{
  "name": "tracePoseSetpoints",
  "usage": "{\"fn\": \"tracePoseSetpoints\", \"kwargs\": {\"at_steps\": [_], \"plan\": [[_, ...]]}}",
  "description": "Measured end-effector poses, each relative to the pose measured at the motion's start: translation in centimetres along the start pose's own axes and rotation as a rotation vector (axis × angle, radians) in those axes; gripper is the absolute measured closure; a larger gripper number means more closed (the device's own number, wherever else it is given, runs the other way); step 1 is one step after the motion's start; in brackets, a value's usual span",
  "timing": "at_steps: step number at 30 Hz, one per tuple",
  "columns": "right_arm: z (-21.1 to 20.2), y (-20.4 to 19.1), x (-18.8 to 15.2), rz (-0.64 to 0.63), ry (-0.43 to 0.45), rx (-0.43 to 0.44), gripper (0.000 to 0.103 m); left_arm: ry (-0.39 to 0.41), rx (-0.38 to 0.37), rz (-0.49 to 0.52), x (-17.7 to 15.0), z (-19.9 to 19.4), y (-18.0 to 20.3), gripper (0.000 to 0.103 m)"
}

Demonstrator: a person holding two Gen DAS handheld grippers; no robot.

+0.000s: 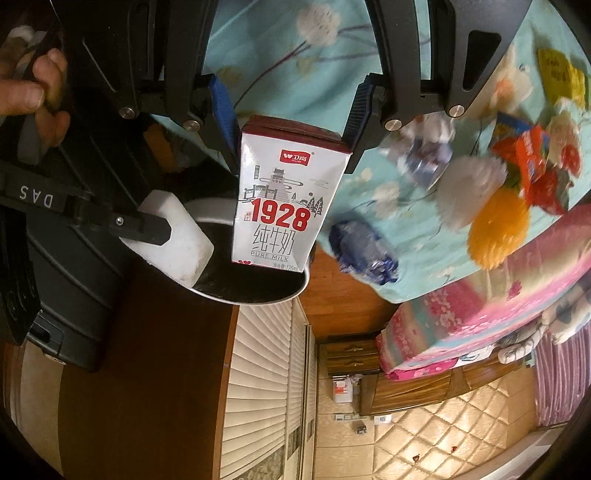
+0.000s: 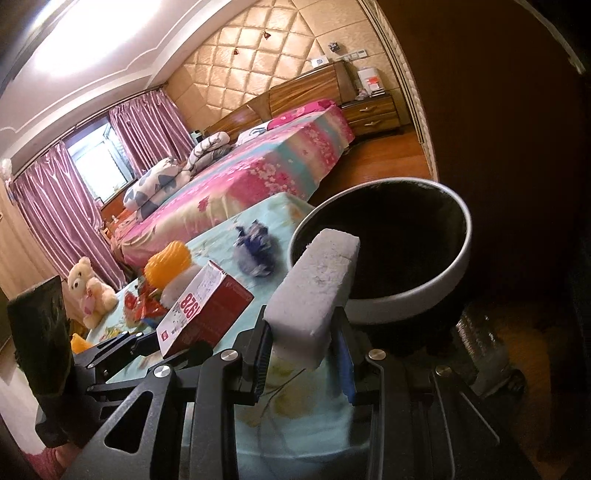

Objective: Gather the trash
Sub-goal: 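Carry the carton with the left tool while the right tool carries the foam block over the white bin, then open the left tool to drop the carton while the right tool drops the foam block into the bin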

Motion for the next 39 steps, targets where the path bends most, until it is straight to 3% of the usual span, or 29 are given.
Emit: {"fn": "tracePoseSetpoints", "kwargs": {"at_steps": [21,36,39], "plan": [[2.1,6.2,4.0,0.083,-0.039,-0.011,0.071,-0.011,-0.015,0.056,6.1,6.2,4.2,0.052],[3.1,8.0,5.2,0.106,-0.06,-0.012,0.066,-0.035,-0.028,0.054,7.3,8.1,5.3,0.051],[3.1,8.3,5.5,0.117,-0.059,-0.017,0.049,-0.036,-0.029,0.032,7.3,7.8,5.2,0.046]]}}
Point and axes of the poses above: each gripper's, at about its wrist camera, not at the fingertips, and z roughly the way its jaws point, y to its right, x to its top, the point moved 7 cm from there along z, roughly the way its jaws point, and after that the axes turned 11 degrees about x, right-handed, at the moved point
